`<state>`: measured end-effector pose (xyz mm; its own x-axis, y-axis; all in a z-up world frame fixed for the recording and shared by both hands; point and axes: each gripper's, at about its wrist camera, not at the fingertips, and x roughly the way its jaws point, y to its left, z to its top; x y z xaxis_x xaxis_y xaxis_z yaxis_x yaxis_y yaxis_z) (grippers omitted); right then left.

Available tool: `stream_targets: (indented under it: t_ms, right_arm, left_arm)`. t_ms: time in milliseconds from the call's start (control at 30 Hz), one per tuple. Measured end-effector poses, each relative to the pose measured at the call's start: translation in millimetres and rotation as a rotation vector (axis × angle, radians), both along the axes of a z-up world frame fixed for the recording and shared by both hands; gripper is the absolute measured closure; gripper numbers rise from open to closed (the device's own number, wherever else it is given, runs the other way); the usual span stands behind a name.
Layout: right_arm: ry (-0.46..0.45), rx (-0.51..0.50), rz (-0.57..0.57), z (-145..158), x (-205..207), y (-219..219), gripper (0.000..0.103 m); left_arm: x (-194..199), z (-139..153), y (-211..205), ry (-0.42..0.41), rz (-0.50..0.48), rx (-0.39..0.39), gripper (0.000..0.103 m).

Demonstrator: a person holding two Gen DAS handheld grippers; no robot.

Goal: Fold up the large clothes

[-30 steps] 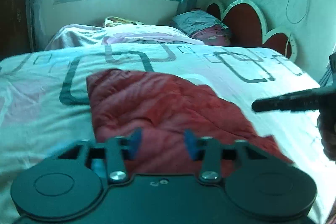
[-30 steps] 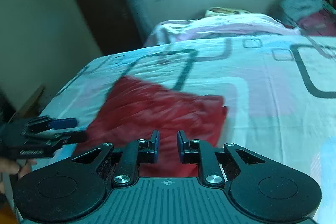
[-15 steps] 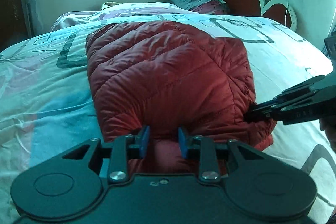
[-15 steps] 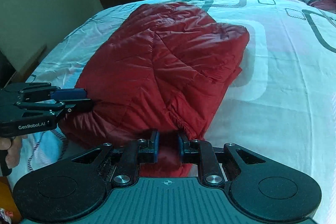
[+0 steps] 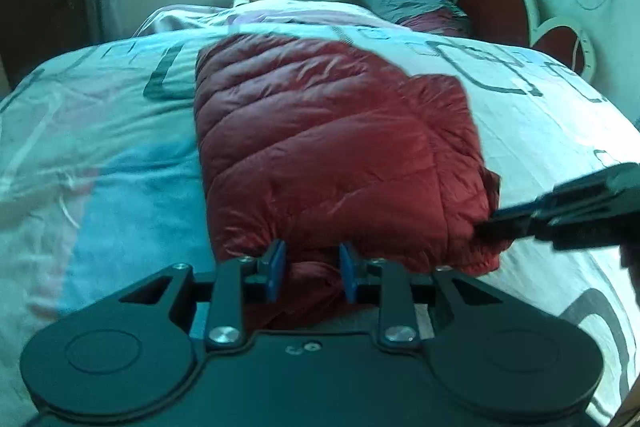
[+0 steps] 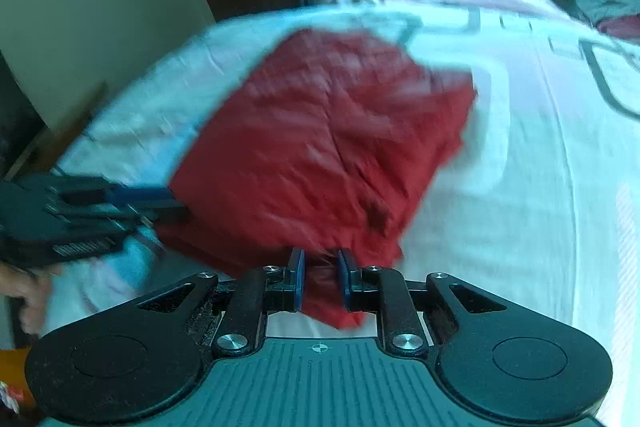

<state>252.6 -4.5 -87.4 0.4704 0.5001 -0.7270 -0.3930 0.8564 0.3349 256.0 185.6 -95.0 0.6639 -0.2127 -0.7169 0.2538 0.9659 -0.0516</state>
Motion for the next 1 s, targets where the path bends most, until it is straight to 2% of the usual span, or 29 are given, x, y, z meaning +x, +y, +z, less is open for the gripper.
stream_targets:
  t_ms: [167,300,400,433,467,500,533,567,600,833,1000]
  right_arm:
    - [0.020,0.035,-0.005,-1.3,6.0,-5.5,0.084]
    - [-0.047,0.065,-0.016,25.7,-11.3,-20.2,0.084]
    - [-0.088,0.079,-0.036,42.7,-26.0,-32.0,0.084]
    - [-0.098,0.077,-0.047,45.9,-29.8,-34.7,0.084]
    - [-0.107,0.071,-0.057,49.2,-33.3,-37.6,0.084]
    - [-0.119,0.054,-0.072,51.4,-37.2,-40.0,0.083]
    - [-0.126,0.023,-0.093,52.3,-40.4,-40.3,0.074]
    - [-0.130,-0.021,-0.126,52.2,-44.3,-40.8,0.017]
    - [-0.166,-0.042,-0.156,53.1,-50.6,-43.7,0.002]
    - [-0.181,-0.048,-0.168,62.0,-82.3,-51.7,0.001]
    - [-0.209,-0.040,-0.194,81.2,-116.4,-58.6,0.001]
  left_arm:
    - [0.9,5.1,-3.8,-0.004,0.046,0.015,0.074]
    - [-13.0,22.0,-10.7,-0.029,0.092,0.002,0.075]
    - [-30.1,35.1,-20.6,-0.055,0.113,-0.007,0.067]
    - [-34.7,38.5,-24.5,-0.063,0.118,-0.004,0.062]
    - [-39.5,41.9,-28.1,-0.075,0.124,-0.001,0.035]
    - [-45.3,45.5,-32.1,-0.103,0.144,0.007,0.014]
    - [-53.6,49.5,-36.5,-0.155,0.183,0.031,0.003]
    - [-56.4,51.4,-40.2,-0.177,0.197,0.051,0.000]
    - [-58.8,52.8,-44.3,-0.173,0.191,0.064,0.000]
    - [-87.3,63.7,-54.6,-0.161,0.201,0.030,0.000]
    - [-122.4,79.8,-64.6,-0.198,0.195,0.031,0.000]
